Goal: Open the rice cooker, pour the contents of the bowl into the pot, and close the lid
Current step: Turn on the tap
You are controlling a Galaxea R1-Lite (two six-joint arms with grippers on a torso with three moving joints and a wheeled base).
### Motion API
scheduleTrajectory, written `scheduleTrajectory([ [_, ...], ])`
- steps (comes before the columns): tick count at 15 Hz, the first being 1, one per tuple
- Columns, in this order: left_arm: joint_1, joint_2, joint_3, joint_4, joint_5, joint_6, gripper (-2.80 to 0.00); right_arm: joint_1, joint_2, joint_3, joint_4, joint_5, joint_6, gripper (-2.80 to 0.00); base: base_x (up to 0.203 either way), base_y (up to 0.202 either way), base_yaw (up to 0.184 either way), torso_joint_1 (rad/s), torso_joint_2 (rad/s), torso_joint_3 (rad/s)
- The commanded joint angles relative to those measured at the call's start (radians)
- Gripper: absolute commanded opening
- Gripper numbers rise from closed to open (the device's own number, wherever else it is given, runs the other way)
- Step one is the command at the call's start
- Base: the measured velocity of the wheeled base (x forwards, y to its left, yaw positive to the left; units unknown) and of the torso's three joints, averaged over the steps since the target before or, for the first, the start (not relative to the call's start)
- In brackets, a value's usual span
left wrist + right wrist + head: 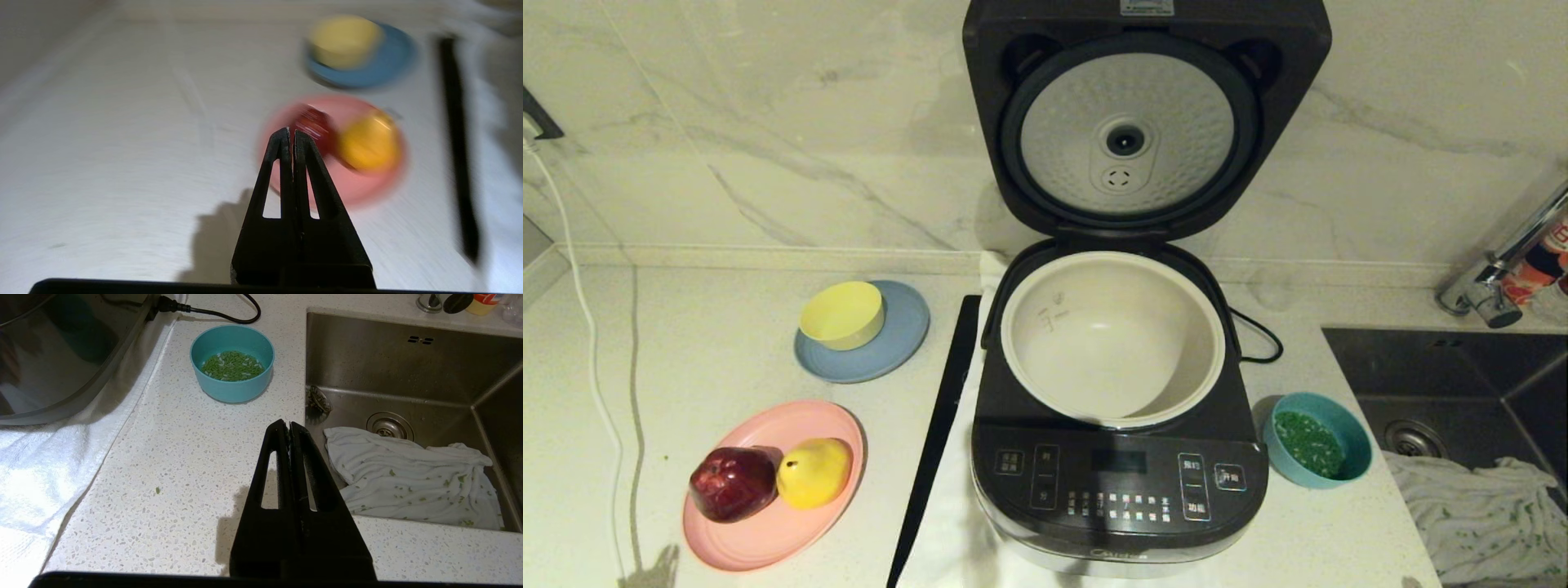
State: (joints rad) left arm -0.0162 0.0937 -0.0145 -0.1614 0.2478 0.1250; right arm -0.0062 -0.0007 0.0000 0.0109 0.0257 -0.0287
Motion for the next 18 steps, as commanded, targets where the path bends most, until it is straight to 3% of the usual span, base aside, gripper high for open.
scheduleTrajectory([
  [1,0.001,-0.098,0.013,0.115,-0.243,-0.033,-2.80,0.000,0.001,0.002,0.000,0.000,-0.002,-2.80,0.000,0.000,0.000,0.000,0.00,0.000],
  [2,0.002,-0.095,0.017,0.167,-0.283,-0.048,-2.80,0.000,0.001,0.002,0.000,0.000,0.000,-2.80,0.000,0.000,0.000,0.000,0.00,0.000],
  [18,0.002,-0.094,0.022,0.149,-0.278,-0.074,-2.80,0.000,0.001,0.002,0.000,0.000,0.000,-2.80,0.000,0.000,0.000,0.000,0.00,0.000],
])
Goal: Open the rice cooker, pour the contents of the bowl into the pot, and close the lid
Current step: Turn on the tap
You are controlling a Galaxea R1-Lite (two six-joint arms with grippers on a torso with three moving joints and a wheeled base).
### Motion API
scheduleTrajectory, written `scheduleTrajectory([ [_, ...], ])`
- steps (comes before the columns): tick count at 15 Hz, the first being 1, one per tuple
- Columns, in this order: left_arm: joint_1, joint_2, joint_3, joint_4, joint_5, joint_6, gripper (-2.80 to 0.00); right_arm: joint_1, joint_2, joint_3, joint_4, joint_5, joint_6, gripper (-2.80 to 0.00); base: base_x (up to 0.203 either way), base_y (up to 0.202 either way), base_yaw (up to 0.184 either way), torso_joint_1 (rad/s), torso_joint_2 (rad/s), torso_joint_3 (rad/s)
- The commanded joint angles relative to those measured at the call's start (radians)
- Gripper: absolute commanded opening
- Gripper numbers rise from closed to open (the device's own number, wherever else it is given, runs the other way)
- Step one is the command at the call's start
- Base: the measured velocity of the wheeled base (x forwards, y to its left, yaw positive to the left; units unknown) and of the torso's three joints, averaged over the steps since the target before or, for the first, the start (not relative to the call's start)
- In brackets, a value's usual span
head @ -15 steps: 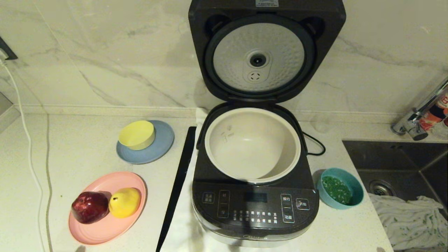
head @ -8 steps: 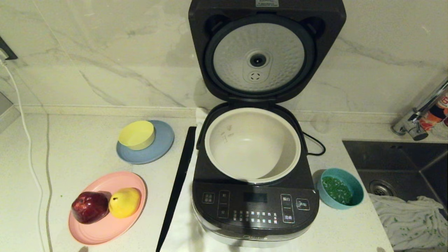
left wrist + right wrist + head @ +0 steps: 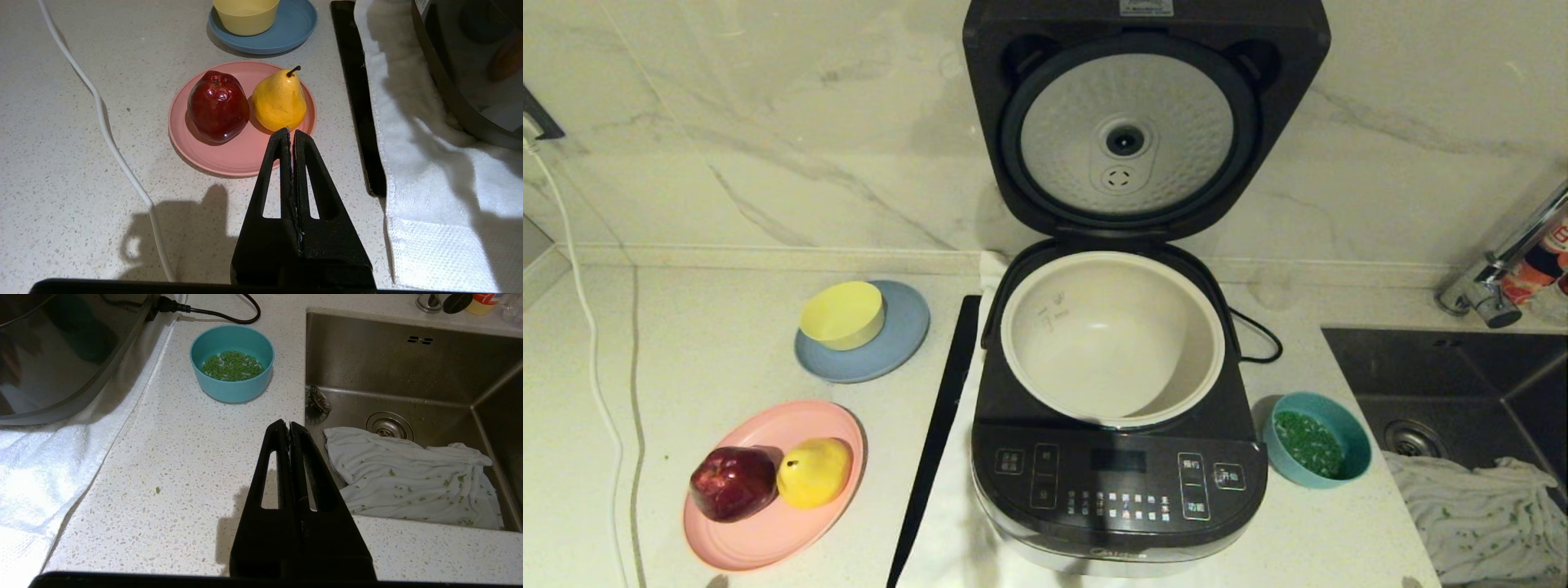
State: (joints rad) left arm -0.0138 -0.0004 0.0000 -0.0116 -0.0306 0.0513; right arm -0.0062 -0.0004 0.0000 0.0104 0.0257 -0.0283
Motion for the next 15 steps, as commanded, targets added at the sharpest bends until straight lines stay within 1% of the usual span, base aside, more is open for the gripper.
scheduleTrajectory([
  [1,0.000,0.000,0.008,-0.001,0.000,-0.001,-2.80,0.000,0.000,0.002,0.000,0.000,-0.002,-2.80,0.000,0.000,0.000,0.000,0.00,0.000],
  [9,0.000,0.000,0.008,-0.001,0.003,-0.004,-2.80,0.000,0.001,-0.002,0.006,-0.007,-0.004,-2.80,0.000,0.000,0.000,0.000,0.00,0.000],
  [11,0.000,0.000,0.008,-0.001,0.003,-0.004,-2.80,0.002,0.003,-0.010,0.018,-0.023,0.034,-2.80,0.000,0.000,0.000,0.000,0.00,0.000],
  [12,0.000,0.000,0.008,-0.001,0.005,-0.003,-2.80,0.000,0.003,-0.015,0.029,-0.025,0.038,-2.80,0.000,0.000,0.000,0.000,0.00,0.000],
  [13,0.000,0.000,0.008,-0.001,0.006,-0.004,-2.80,0.000,0.003,-0.045,0.039,-0.032,0.041,-2.80,0.000,0.000,0.000,0.000,0.00,0.000],
  [15,0.000,0.000,0.008,-0.001,0.004,-0.004,-2.80,0.001,0.003,-0.168,0.098,-0.056,0.052,-2.80,0.000,0.000,0.000,0.000,0.00,0.000],
])
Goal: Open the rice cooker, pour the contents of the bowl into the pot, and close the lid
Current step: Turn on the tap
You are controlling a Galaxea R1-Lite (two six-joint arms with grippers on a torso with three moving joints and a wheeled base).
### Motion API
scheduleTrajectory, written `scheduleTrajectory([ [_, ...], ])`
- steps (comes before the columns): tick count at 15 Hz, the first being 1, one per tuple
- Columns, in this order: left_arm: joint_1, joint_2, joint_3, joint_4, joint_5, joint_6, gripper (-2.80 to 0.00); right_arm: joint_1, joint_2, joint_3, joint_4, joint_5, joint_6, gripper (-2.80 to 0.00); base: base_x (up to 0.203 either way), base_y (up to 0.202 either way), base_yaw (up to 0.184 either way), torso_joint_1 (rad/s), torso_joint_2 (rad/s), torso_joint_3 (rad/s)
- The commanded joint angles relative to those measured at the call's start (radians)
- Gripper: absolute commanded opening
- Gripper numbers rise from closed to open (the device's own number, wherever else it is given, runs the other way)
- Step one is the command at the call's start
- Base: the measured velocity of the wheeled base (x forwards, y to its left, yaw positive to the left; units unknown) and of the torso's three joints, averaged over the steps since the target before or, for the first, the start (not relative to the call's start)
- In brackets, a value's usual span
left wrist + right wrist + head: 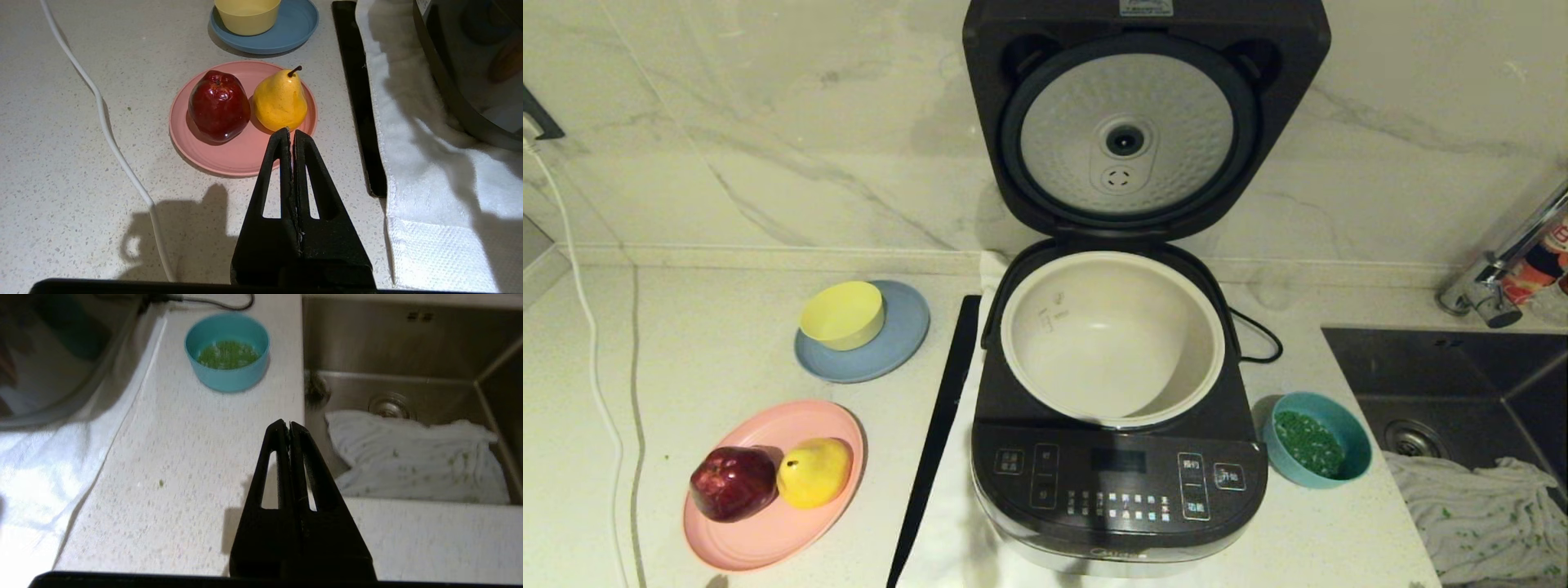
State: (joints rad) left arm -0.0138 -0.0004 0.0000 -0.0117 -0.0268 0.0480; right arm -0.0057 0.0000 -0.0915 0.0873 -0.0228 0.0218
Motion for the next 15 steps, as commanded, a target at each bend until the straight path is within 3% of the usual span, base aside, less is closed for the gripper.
scheduleTrajectory([
  [1,0.000,0.000,0.008,-0.001,0.002,0.000,-2.80,0.000,0.002,-0.143,0.074,-0.013,-0.002,-2.80,0.000,0.000,0.000,0.000,0.00,0.000],
  [3,0.000,0.000,0.008,-0.001,0.002,0.000,-2.80,0.000,0.024,-0.242,0.149,-0.024,-0.067,-2.80,0.000,0.000,0.000,0.000,0.00,0.000],
  [5,0.000,0.000,0.008,-0.001,0.002,0.000,-2.80,-0.001,0.146,-0.283,0.141,-0.050,-0.106,-2.80,0.000,0.000,0.000,0.000,0.00,0.000],
  [12,0.000,0.000,0.008,-0.001,0.002,0.000,-2.80,-0.012,0.766,-0.528,0.008,-0.155,-0.145,-2.80,0.000,0.000,0.000,0.000,0.00,0.000],
  [15,0.000,0.000,0.008,-0.001,0.002,0.000,-2.80,-0.055,1.045,-0.625,-0.096,-0.225,-0.153,-2.80,0.000,0.000,0.000,0.000,0.00,0.000],
])
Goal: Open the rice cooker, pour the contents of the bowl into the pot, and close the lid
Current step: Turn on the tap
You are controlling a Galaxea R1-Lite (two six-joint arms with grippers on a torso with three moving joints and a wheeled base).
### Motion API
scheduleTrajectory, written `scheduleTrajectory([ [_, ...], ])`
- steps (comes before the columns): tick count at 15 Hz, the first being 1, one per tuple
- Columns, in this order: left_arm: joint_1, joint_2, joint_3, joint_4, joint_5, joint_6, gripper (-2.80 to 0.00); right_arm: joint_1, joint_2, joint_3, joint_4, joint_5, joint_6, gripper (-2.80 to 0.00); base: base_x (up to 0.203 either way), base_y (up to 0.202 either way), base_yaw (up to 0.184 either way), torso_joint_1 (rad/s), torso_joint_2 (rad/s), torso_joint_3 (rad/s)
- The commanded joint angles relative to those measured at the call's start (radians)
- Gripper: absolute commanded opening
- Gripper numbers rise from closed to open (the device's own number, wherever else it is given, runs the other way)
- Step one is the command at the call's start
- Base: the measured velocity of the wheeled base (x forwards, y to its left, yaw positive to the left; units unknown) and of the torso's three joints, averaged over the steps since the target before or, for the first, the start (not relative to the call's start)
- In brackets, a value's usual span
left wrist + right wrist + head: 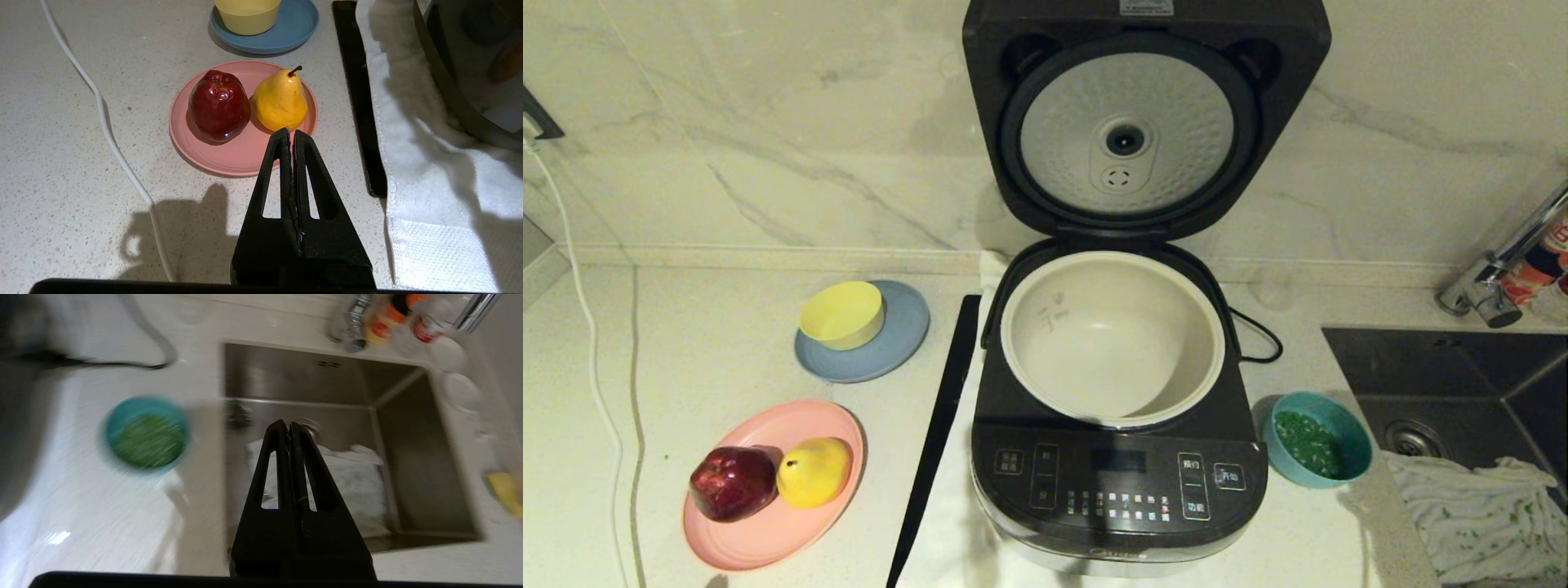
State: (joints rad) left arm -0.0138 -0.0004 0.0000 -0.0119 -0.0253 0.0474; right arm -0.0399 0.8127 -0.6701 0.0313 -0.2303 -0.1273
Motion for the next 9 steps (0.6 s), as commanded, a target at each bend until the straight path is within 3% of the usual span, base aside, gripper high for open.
scheduleTrajectory([
  [1,-0.001,0.000,0.008,0.000,0.000,0.000,-2.80,-0.040,0.316,-0.071,-0.093,-0.035,-0.009,-2.80,0.000,0.000,0.000,0.000,0.00,0.000],
  [5,0.000,0.000,0.008,0.000,-0.002,0.000,-2.80,-0.165,0.605,-0.178,-0.328,-0.093,-0.073,-2.80,0.000,0.000,0.000,0.000,0.00,0.000],
  [9,0.000,0.000,0.008,0.000,0.001,0.000,-2.80,-0.208,0.813,-0.279,-0.508,-0.104,-0.097,-2.80,0.000,0.000,0.000,0.000,0.00,0.000],
])
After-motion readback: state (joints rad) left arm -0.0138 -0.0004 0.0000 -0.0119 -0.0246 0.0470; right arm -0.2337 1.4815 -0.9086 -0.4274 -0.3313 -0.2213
